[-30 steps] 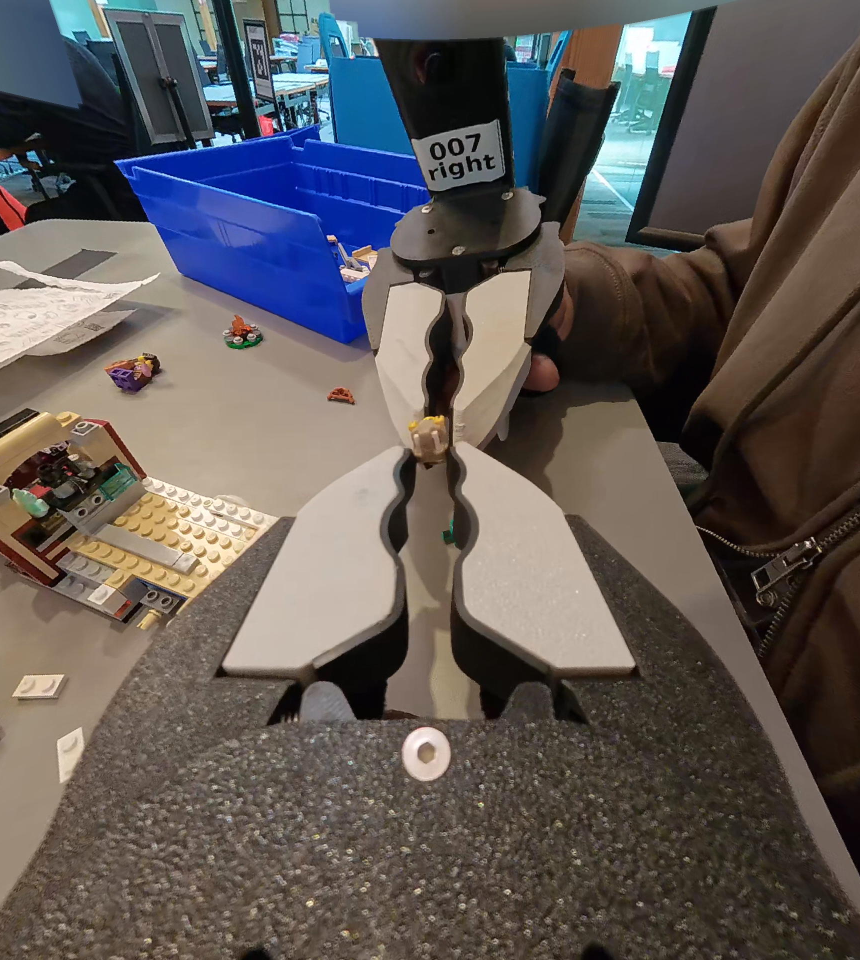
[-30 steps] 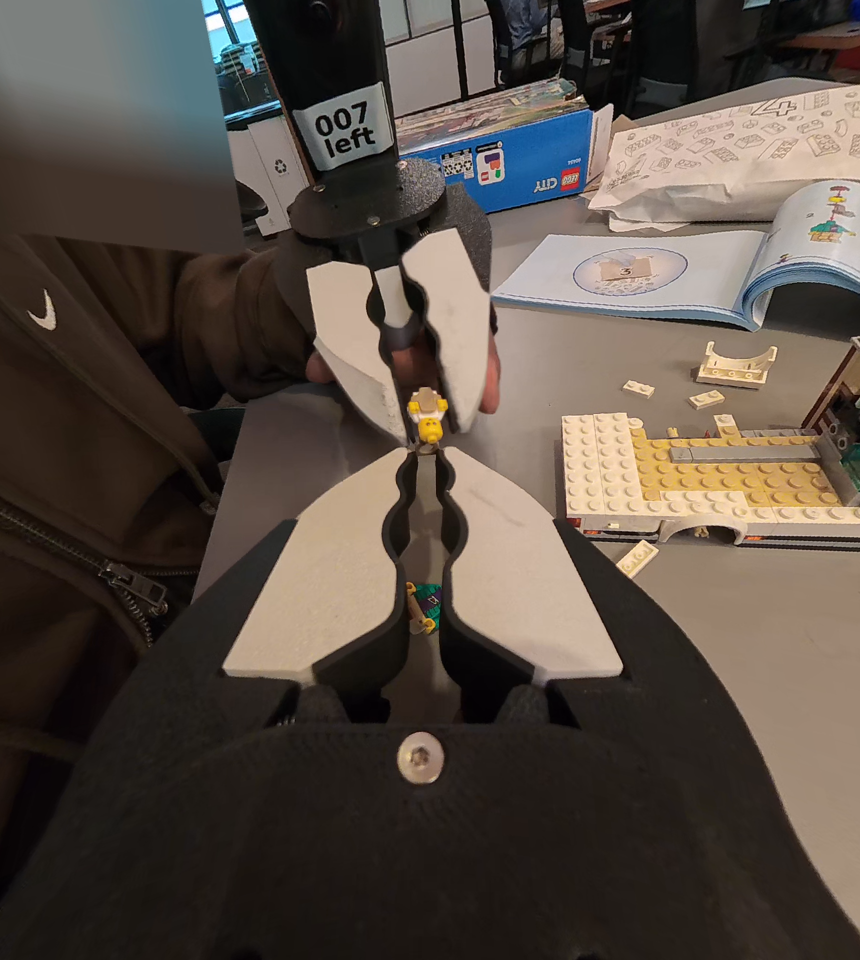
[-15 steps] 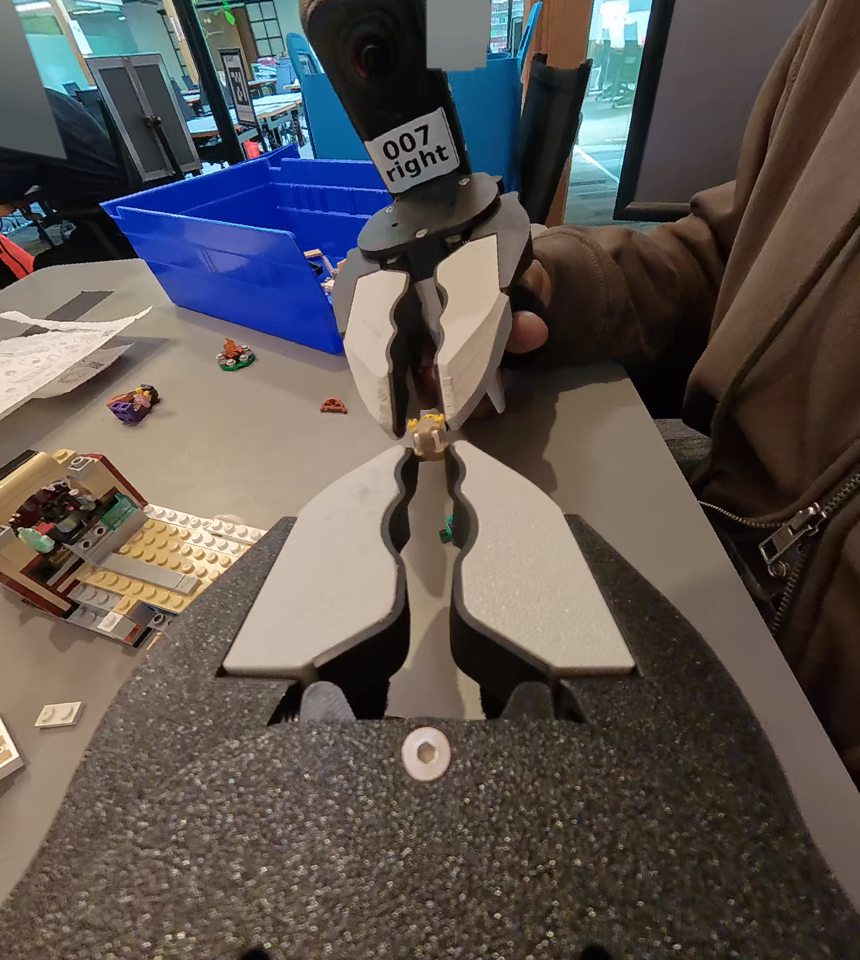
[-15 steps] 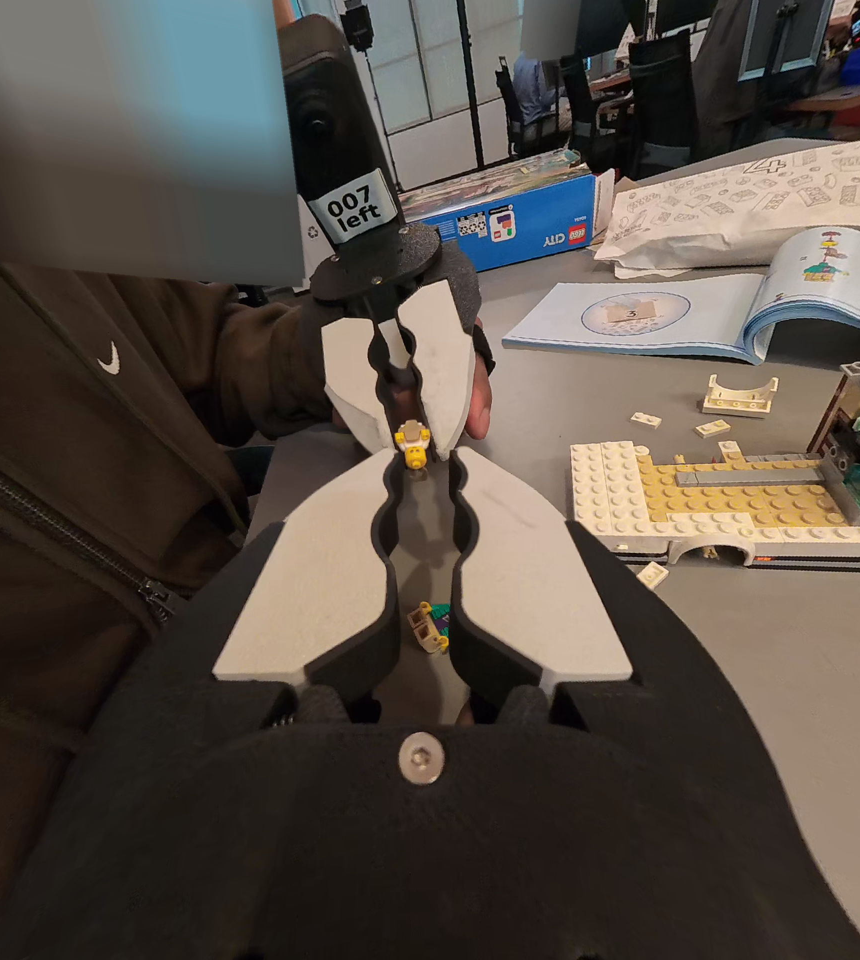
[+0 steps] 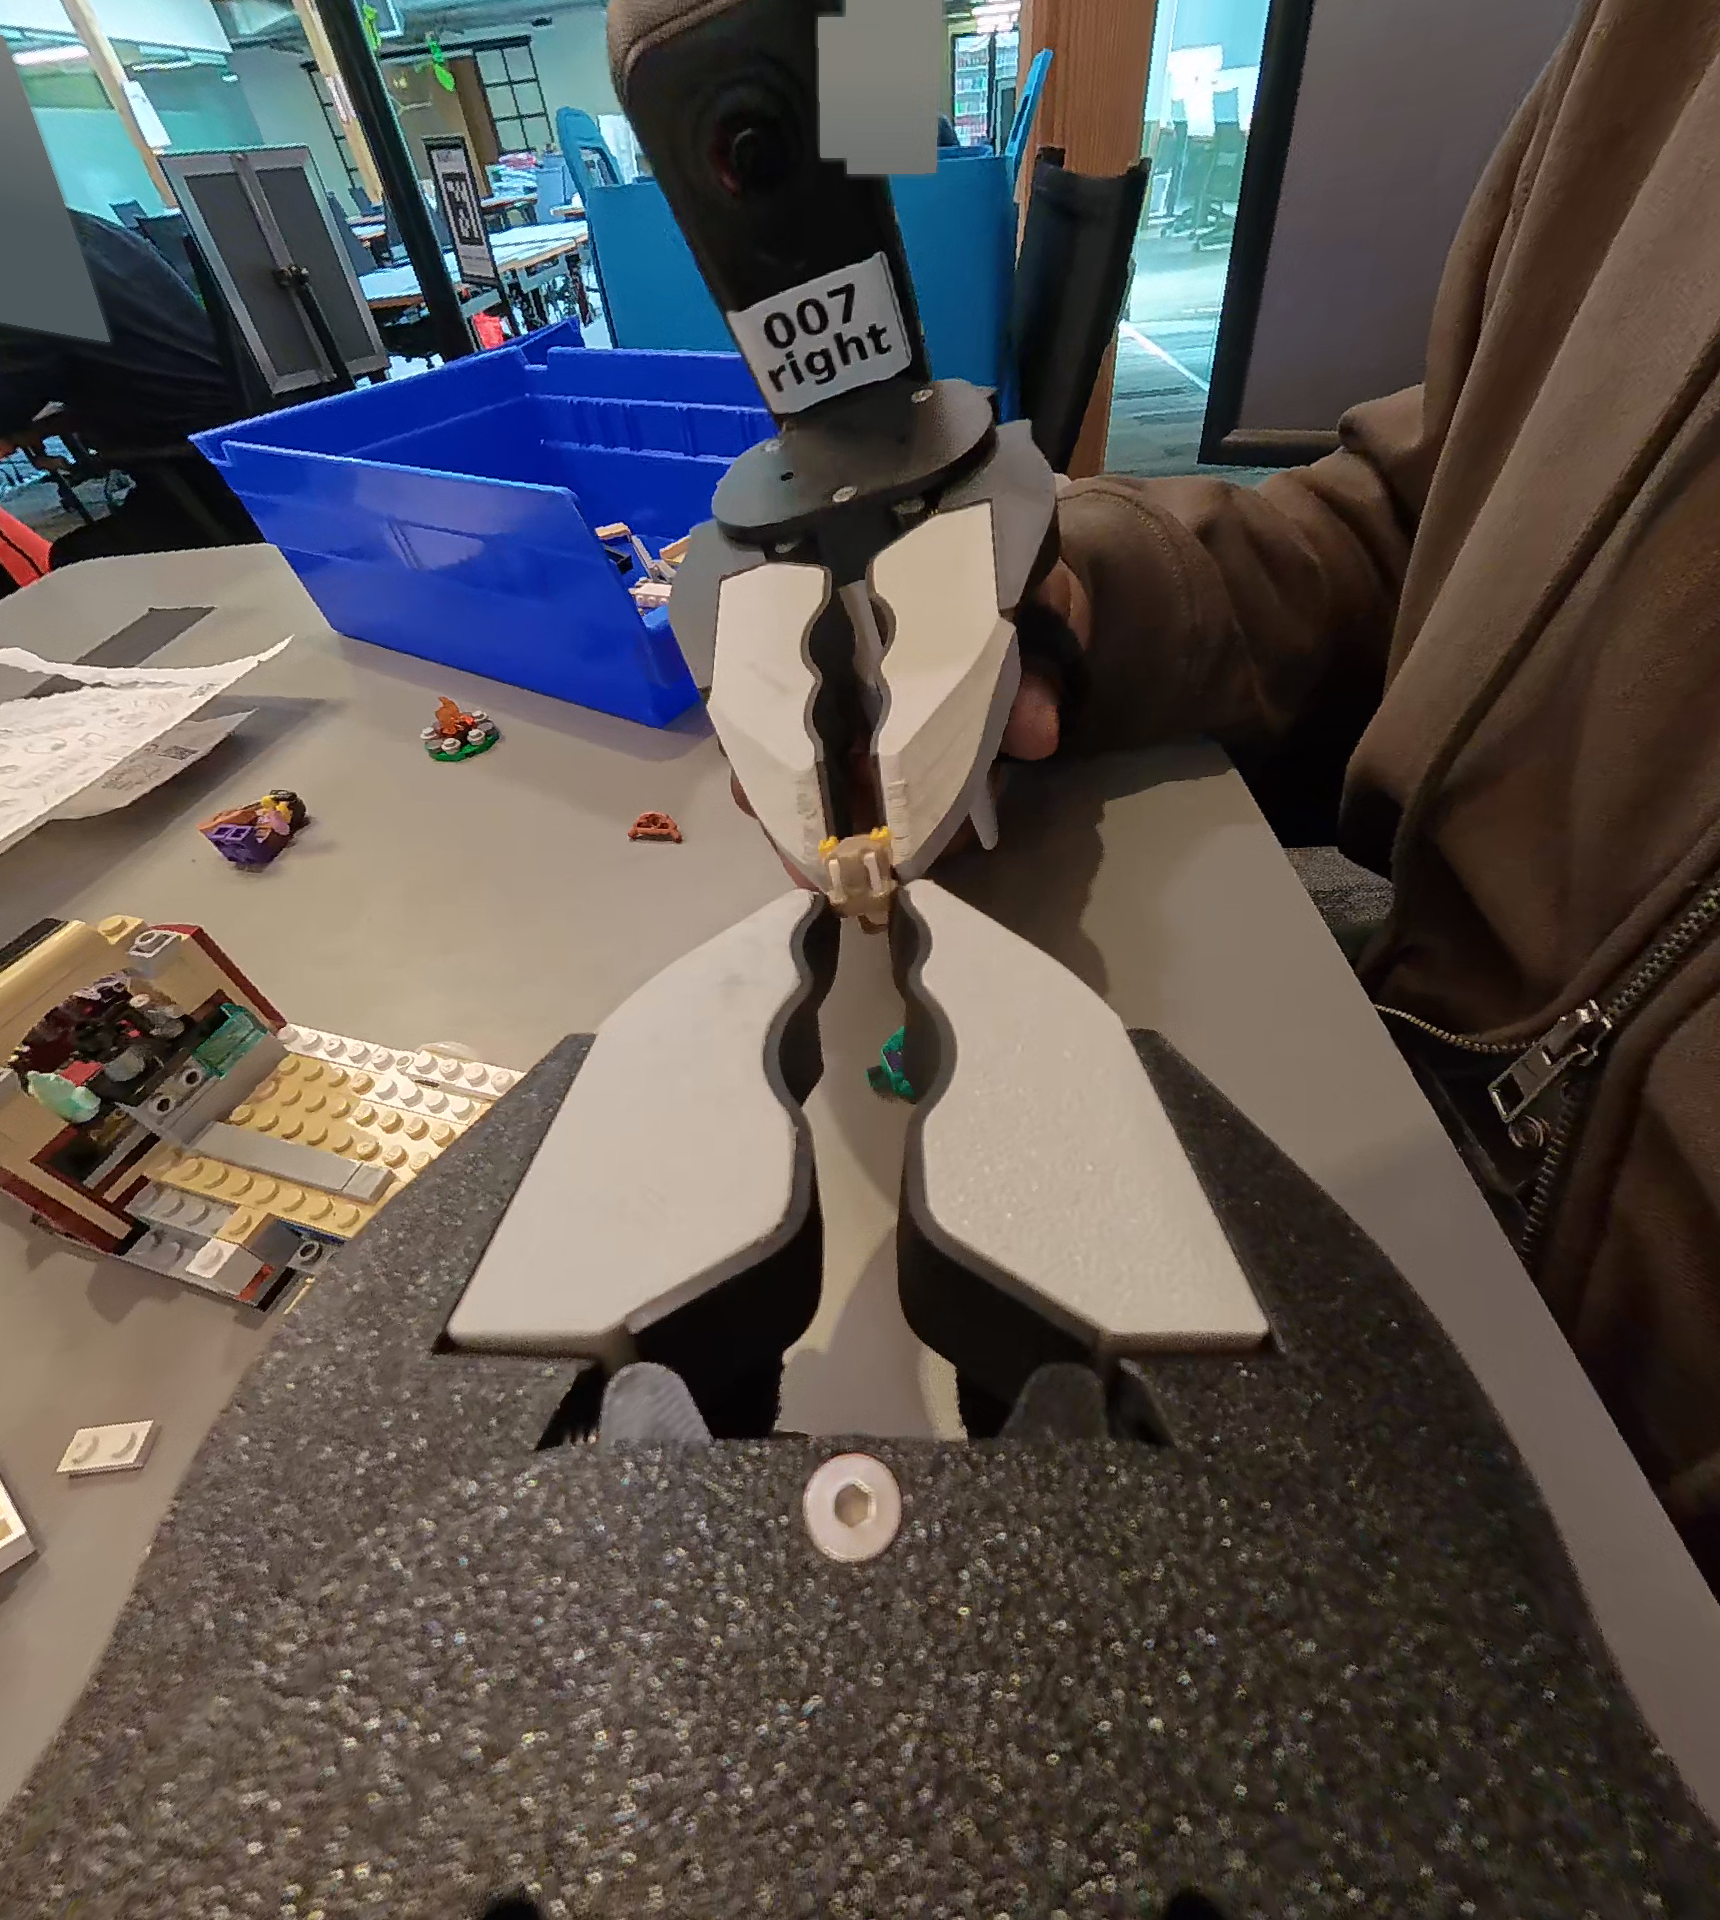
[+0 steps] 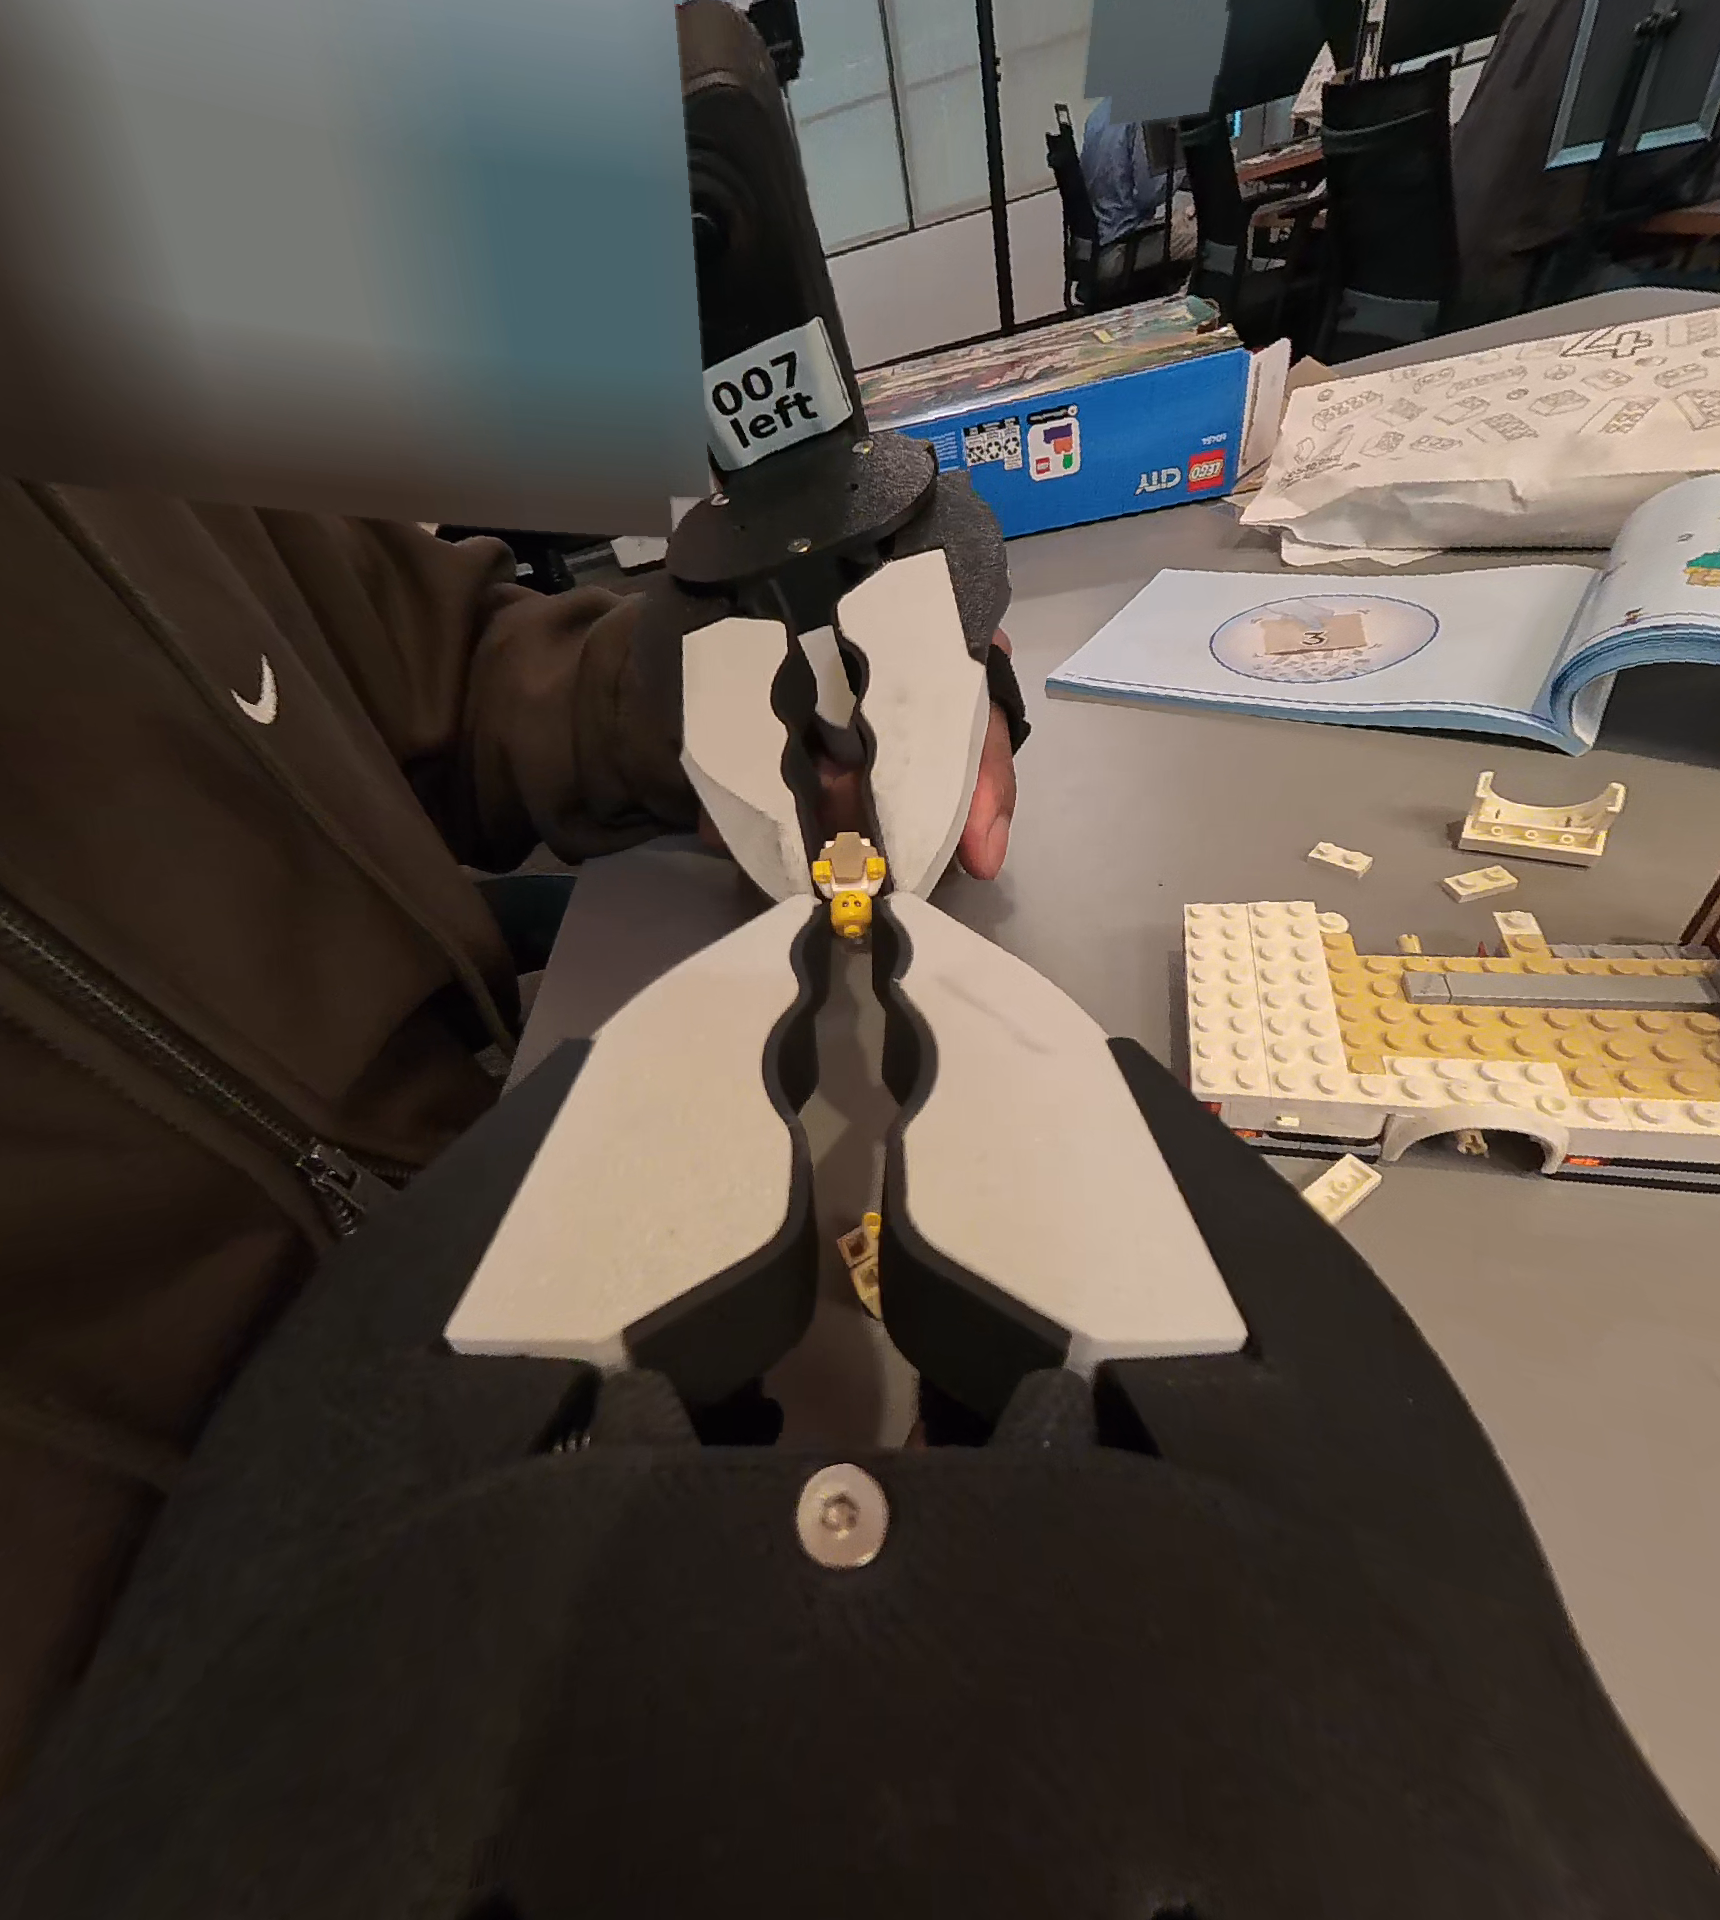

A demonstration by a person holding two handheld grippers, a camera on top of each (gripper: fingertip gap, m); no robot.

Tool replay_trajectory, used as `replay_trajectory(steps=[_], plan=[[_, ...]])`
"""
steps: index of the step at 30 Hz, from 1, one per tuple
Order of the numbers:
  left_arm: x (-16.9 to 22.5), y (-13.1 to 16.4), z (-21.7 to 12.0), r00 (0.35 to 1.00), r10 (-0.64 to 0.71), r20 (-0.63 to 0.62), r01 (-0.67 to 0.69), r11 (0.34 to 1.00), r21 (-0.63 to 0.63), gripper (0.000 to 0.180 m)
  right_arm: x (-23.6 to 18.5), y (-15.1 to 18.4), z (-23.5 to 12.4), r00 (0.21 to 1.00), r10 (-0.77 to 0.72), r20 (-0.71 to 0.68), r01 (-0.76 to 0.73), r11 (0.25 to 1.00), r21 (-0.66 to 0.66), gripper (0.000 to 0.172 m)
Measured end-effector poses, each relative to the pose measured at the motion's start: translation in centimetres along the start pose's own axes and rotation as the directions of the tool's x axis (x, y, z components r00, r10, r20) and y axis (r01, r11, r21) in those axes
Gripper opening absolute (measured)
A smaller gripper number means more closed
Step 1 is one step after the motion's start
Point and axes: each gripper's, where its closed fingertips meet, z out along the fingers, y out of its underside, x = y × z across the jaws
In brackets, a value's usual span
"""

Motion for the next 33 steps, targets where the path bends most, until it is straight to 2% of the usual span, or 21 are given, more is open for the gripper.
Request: replay_trajectory(steps=[13, 14, 16, 19, 23, 26, 29, 31, 33], plan=[[-0.1, -0.3, -0.3, 0.999, -0.035, -0.029, 0.036, 0.999, 0.025, 0.010, 0.1, 0.1, -0.1, 1.000, 0.007, 0.001, -0.007, 1.000, -0.004, 0.007], [-0.3, -0.5, -0.5, 0.999, -0.044, -0.025, 0.045, 0.998, 0.044, 0.010, 0.2, 0.1, -0.2, 1.000, 0.011, -0.002, -0.011, 1.000, -0.006, 0.007], [-2.0, -1.6, -2.5, 0.990, -0.141, 0.008, 0.137, 0.976, 0.168, 0.010, 1.1, 0.4, -1.1, 0.998, 0.028, -0.048, -0.029, 1.000, -0.007, 0.007], [-3.6, -1.3, -4.4, 0.980, -0.190, 0.058, 0.176, 0.964, 0.198, 0.010, 1.8, -0.2, -2.5, 0.995, 0.080, -0.053, -0.077, 0.996, 0.055, 0.007], [-3.2, -0.7, -3.5, 0.984, -0.166, 0.059, 0.158, 0.979, 0.128, 0.010, 2.2, 0.1, -2.3, 0.993, 0.060, -0.097, -0.058, 0.998, 0.029, 0.007], [-3.1, -0.4, -3.1, 0.987, -0.141, 0.080, 0.133, 0.986, 0.098, 0.010, 3.4, 0.2, -3.2, 0.979, 0.059, -0.197, -0.054, 0.998, 0.031, 0.007], [-3.0, -0.3, -3.1, 0.987, -0.131, 0.094, 0.123, 0.988, 0.089, 0.010, 5.5, -0.2, -6.5, 0.902, 0.064, -0.426, -0.037, 0.997, 0.070, 0.007], [-3.0, -0.2, -3.0, 0.987, -0.127, 0.097, 0.119, 0.989, 0.082, 0.011, 7.1, -1.1, -11.0, 0.782, 0.101, -0.615, -0.013, 0.989, 0.146, 0.007], [-3.0, -0.1, -3.0, 0.987, -0.123, 0.101, 0.116, 0.990, 0.075, 0.011, 8.3, -1.9, -17.0, 0.611, 0.176, -0.772, 0.016, 0.972, 0.235, 0.007]])
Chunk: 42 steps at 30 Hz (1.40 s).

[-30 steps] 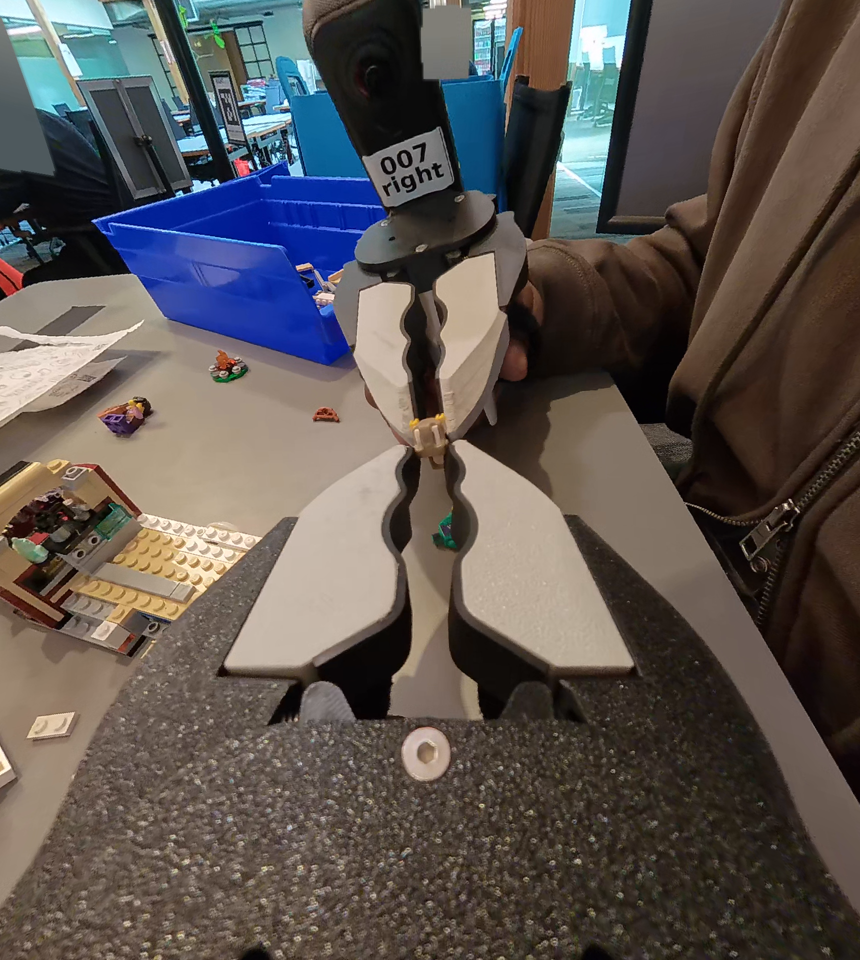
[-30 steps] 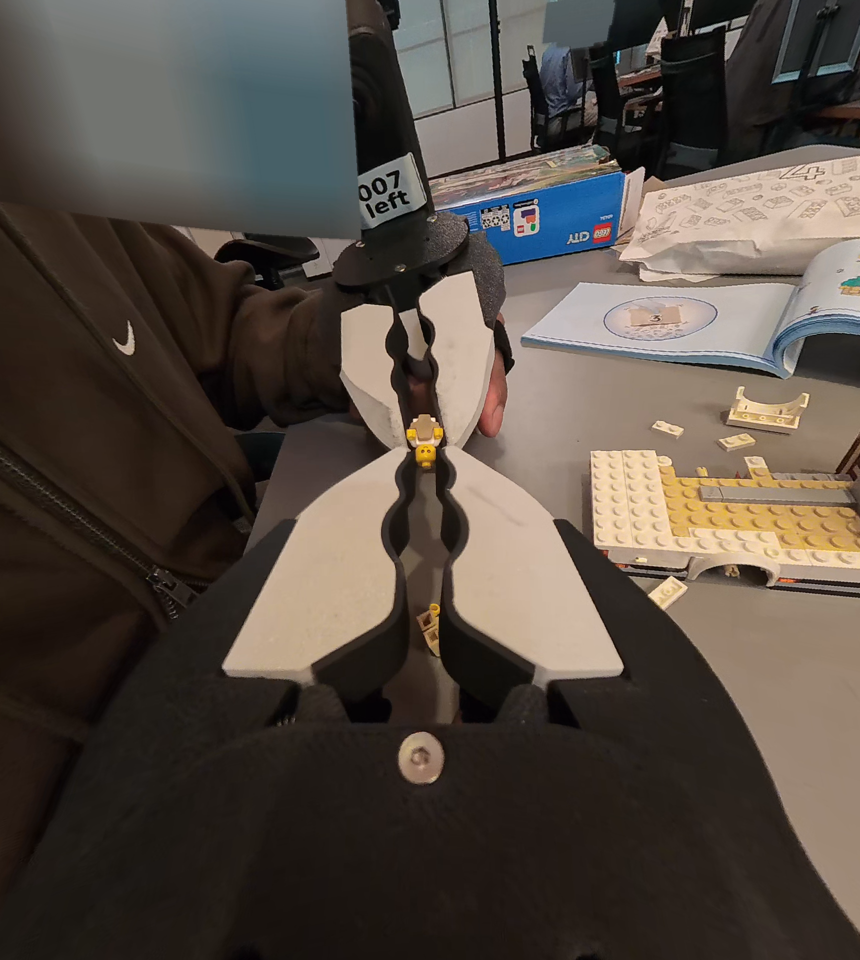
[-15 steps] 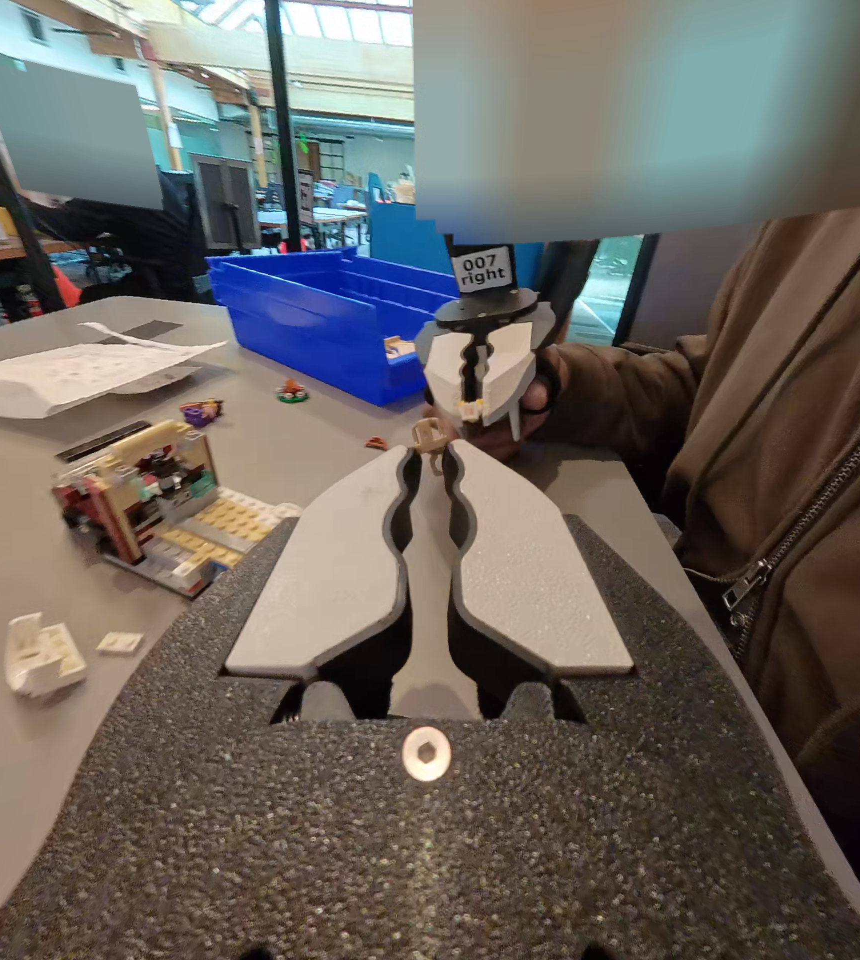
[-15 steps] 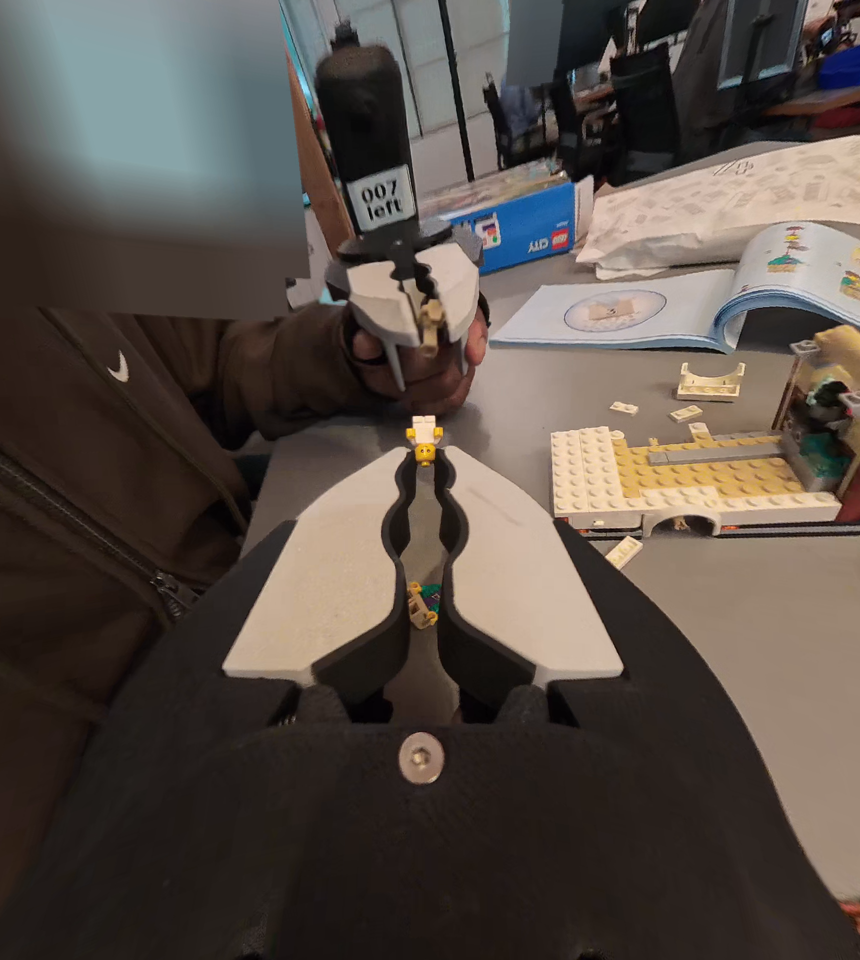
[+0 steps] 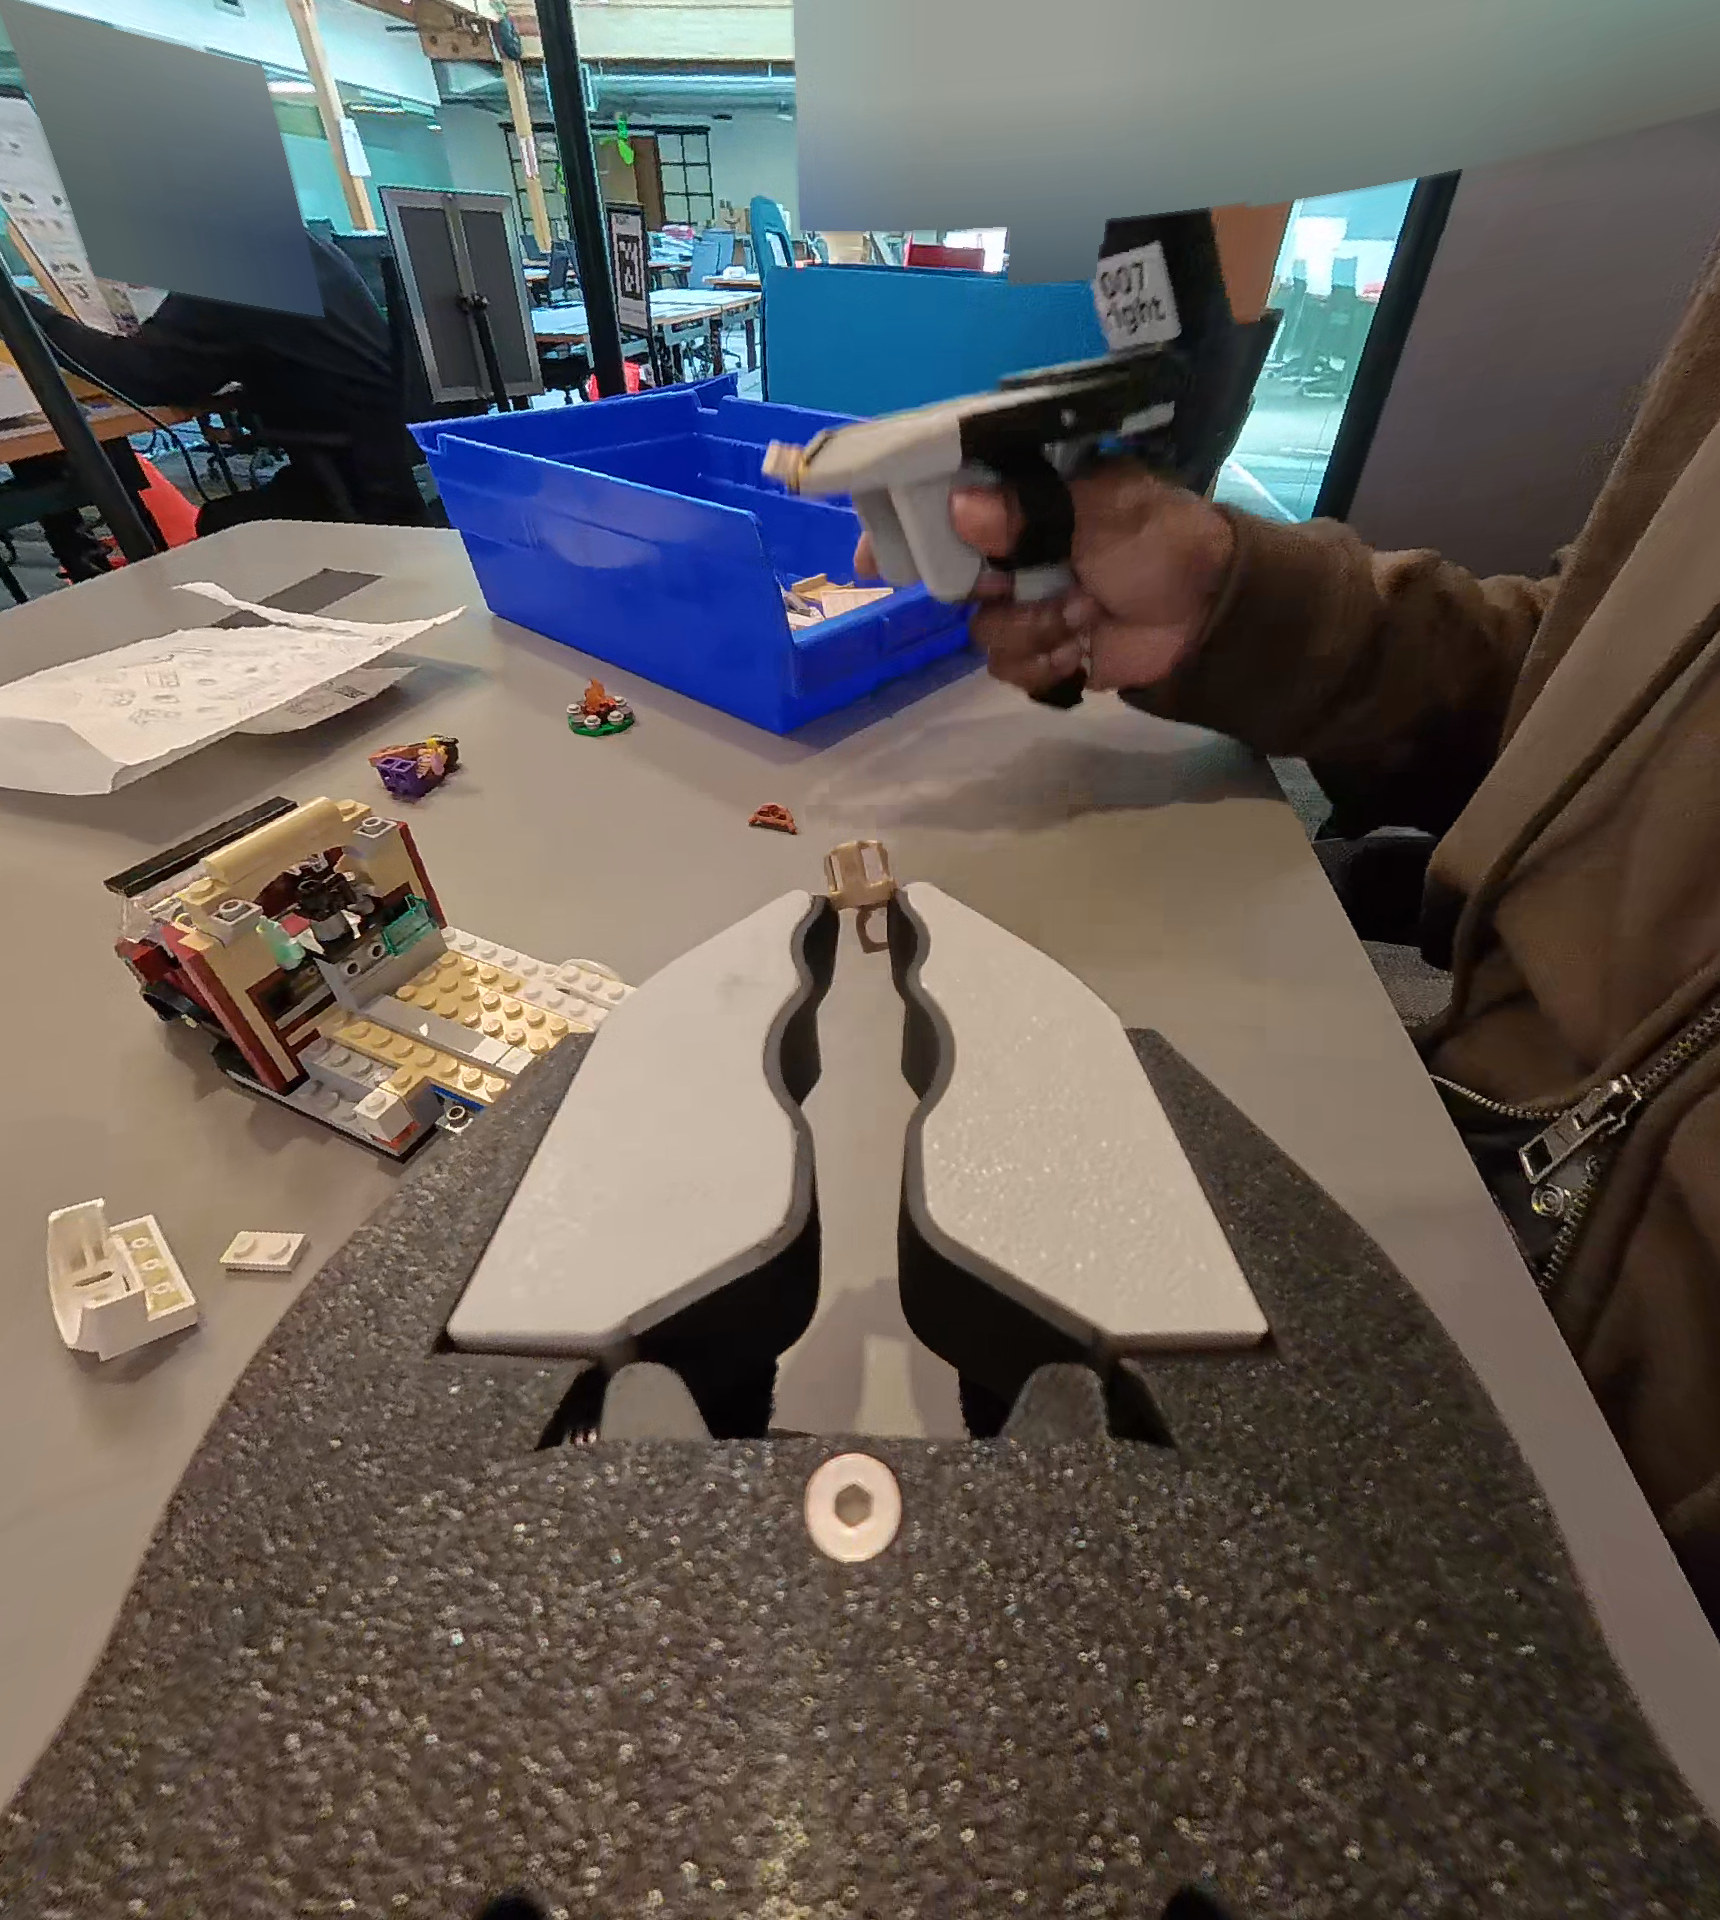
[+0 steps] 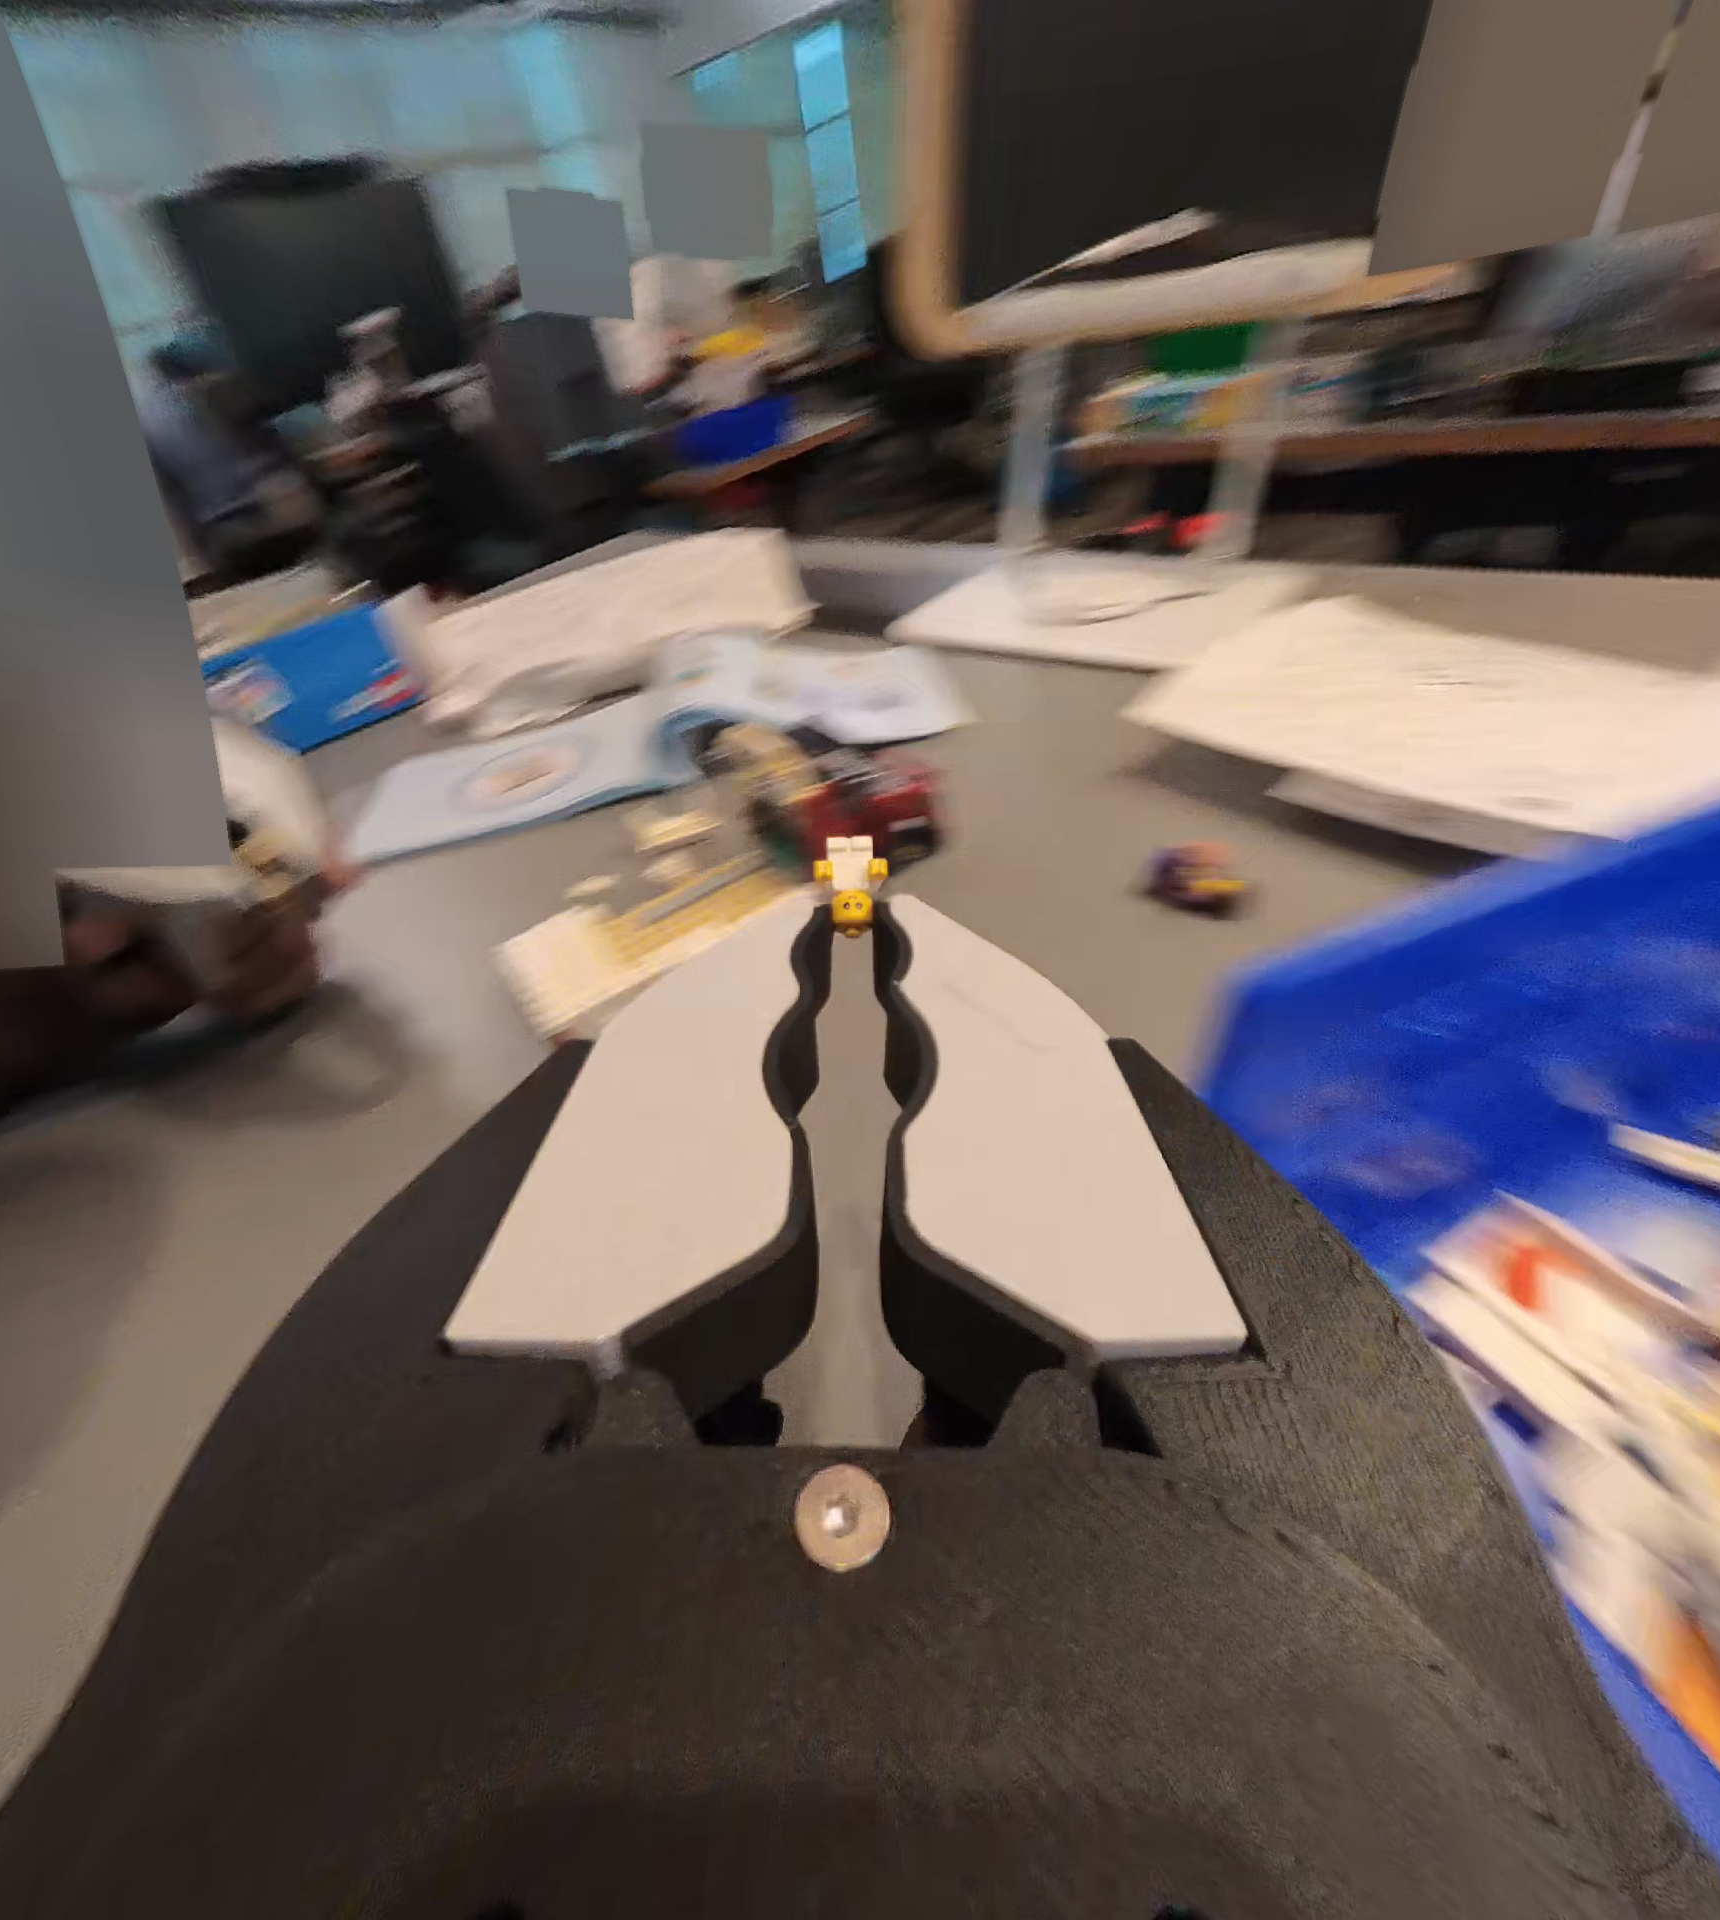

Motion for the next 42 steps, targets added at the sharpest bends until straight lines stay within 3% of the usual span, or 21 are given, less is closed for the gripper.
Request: replay_trajectory(steps=[3, 5, 7, 11, 14, 18, 22, 26, 32, 42], plan=[[0.1, 0.1, 0.1, 1.000, 0.000, 0.002, 0.000, 1.000, -0.012, 0.011, 8.1, -1.3, -4.3, 0.931, 0.036, -0.364, -0.022, 0.999, 0.045, 0.007], [0.2, 0.1, 0.2, 1.000, 0.000, 0.001, 0.000, 1.000, -0.013, 0.011, 11.0, -0.3, -5.6, 0.889, 0.047, -0.456, -0.062, 0.998, -0.019, 0.019], [0.2, 0.1, 0.2, 1.000, 0.000, 0.008, 0.000, 1.000, -0.010, 0.011, 11.3, 0.4, -5.8, 0.887, 0.051, -0.460, -0.088, 0.994, -0.060, 0.031], [0.3, -0.1, 0.4, 0.999, -0.039, 0.015, 0.039, 0.999, 0.007, 0.011, 6.8, 0.9, -3.7, 0.947, -0.040, -0.320, 0.015, 0.997, -0.081, 0.033], [0.1, -0.3, 1.1, 0.993, -0.119, 0.013, 0.119, 0.993, 0.020, 0.011, -0.4, 2.4, -0.2, 0.990, -0.125, -0.070, 0.118, 0.989, -0.093, 0.031], [0.1, -0.7, 1.7, 0.967, -0.252, -0.035, 0.254, 0.965, 0.059, 0.011, -10.1, 4.4, 3.1, 0.958, -0.142, 0.250, 0.172, 0.980, -0.101, 0.030], [0.4, -1.2, 1.7, 0.926, -0.362, -0.111, 0.373, 0.923, 0.097, 0.011, -15.7, 5.1, 4.8, 0.906, -0.133, 0.403, 0.191, 0.976, -0.107, 0.030], [0.4, -1.3, 1.6, 0.913, -0.389, -0.122, 0.403, 0.908, 0.115, 0.011, -17.7, 5.4, 5.9, 0.896, -0.157, 0.416, 0.221, 0.969, -0.108, 0.030], [0.2, -1.1, 1.7, 0.902, -0.419, -0.106, 0.430, 0.896, 0.112, 0.011, -17.1, 4.6, 6.6, 0.927, -0.200, 0.316, 0.231, 0.971, -0.062, 0.025], [0.1, -0.6, 2.1, 0.881, -0.463, -0.098, 0.471, 0.878, 0.087, 0.011, -16.9, 4.5, 6.7, 0.902, -0.352, 0.248, 0.367, 0.930, -0.014, 0.010]])
